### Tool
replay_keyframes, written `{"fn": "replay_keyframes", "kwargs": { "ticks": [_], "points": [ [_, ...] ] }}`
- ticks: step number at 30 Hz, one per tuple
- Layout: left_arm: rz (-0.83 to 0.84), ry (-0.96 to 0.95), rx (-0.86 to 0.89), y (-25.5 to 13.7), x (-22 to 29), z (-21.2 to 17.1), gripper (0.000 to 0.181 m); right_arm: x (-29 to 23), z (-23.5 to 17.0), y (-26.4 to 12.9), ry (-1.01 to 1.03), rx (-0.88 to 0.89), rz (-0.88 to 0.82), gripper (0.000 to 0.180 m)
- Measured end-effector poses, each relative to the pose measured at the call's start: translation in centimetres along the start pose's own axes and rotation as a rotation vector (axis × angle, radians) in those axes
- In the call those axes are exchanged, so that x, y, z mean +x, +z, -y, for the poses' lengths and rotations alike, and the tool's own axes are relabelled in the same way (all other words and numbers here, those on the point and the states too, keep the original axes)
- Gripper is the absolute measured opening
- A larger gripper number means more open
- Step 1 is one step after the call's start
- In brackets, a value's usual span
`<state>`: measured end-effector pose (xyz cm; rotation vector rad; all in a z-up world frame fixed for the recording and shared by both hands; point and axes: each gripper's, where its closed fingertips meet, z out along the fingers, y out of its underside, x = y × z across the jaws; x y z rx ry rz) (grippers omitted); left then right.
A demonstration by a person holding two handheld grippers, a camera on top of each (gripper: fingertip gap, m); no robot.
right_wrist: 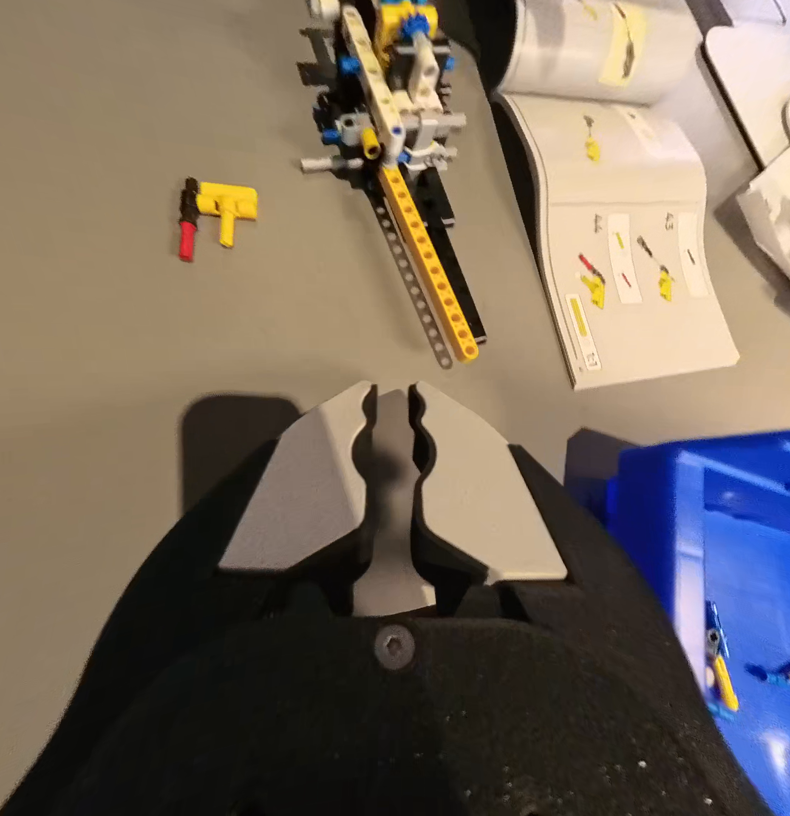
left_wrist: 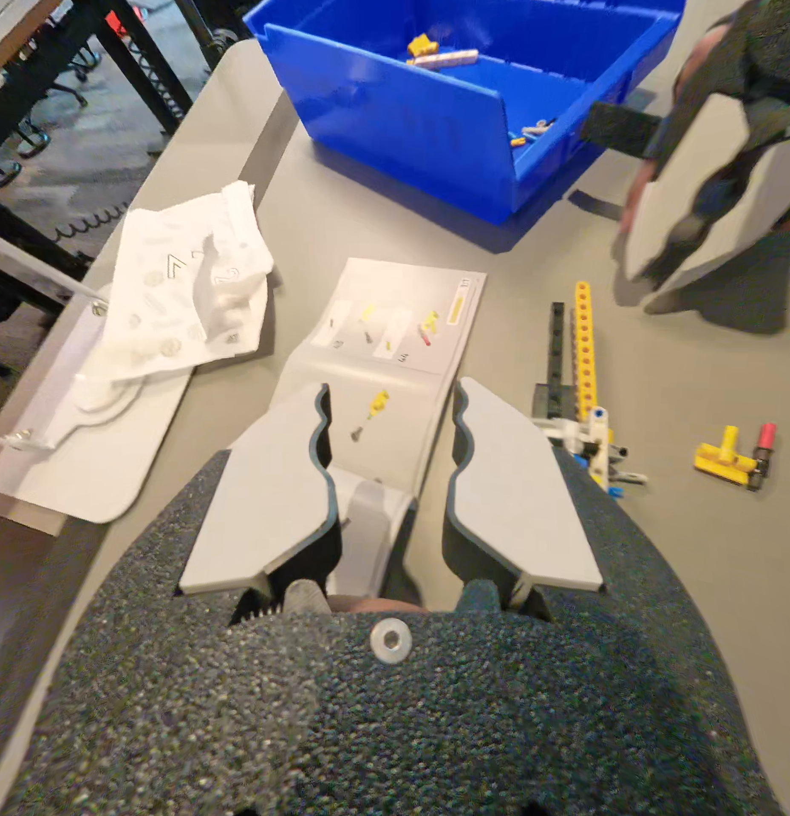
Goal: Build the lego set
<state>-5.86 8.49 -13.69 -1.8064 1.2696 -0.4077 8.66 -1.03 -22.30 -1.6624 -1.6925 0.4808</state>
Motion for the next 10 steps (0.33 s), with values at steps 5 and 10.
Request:
{"fn": "replay_keyframes", "kwargs": {
  "ticks": [5, 10],
  "points": [
    [-0.106, 0.074, -0.114, 3.4, -2.0, 1.3, 0.054, -2.9, 1.1, 0.9, -0.040, -0.003, 0.152, 0.000],
    [-0.270, 0.052, -0.188, 7.1, -3.3, 1.4, 0.062, -3.9, 1.4, 1.4, -0.050, 0.042, 0.217, 0.000]
  ]
}}
